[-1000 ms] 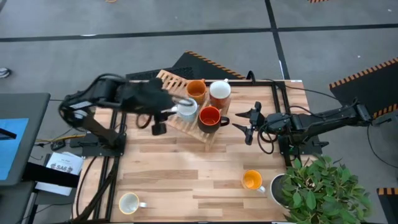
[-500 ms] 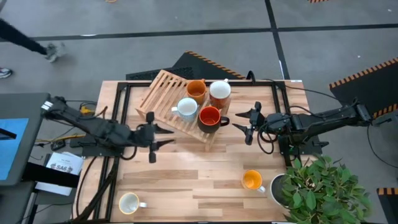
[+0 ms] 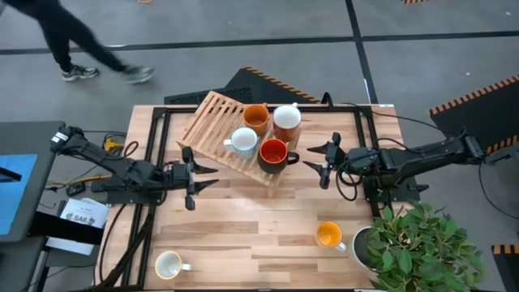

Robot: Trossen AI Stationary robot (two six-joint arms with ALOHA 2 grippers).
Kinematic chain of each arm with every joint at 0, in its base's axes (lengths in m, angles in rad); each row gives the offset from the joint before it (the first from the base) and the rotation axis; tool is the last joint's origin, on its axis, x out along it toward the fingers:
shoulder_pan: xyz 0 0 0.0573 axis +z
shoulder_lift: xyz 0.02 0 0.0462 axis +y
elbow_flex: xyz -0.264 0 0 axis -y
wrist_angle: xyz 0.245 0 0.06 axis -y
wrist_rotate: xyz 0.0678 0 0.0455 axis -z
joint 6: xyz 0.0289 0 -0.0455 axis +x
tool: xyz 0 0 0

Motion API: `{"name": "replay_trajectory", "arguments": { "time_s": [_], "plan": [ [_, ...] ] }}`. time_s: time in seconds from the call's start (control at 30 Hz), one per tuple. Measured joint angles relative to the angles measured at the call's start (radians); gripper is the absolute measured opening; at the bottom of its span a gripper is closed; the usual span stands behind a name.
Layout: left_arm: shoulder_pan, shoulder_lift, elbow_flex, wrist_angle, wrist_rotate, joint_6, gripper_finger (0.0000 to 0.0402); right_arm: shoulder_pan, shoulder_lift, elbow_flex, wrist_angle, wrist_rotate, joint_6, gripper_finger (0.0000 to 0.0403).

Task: Place coffee mugs
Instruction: Put the yellow patterned mug on the shelf

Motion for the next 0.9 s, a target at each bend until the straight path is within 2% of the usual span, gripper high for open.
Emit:
{"name": "replay_trajectory", "arguments": {
  "time_s": [0.43,0.7,0.77,0.9],
  "plan": [
    [0.0,0.002,0.0,0.002,0.001,0.056,0.0121,0.017,-0.125,0.002,-0.05,0.027,-0.019,0.024],
    [0.0,0.003,0.0,-0.012,0.009,0.041,0.0121,0.03,-0.124,0.002,-0.056,0.027,-0.019,0.024],
    [0.001,0.009,0.0,-0.007,0.076,-0.005,0.0121,0.029,-0.118,0.002,-0.056,0.027,-0.019,0.024],
    [-0.009,0.043,0.044,-0.096,0.353,-0.14,0.0121,0.029,-0.11,0.002,-0.057,0.027,-0.021,0.024]
  ]
}}
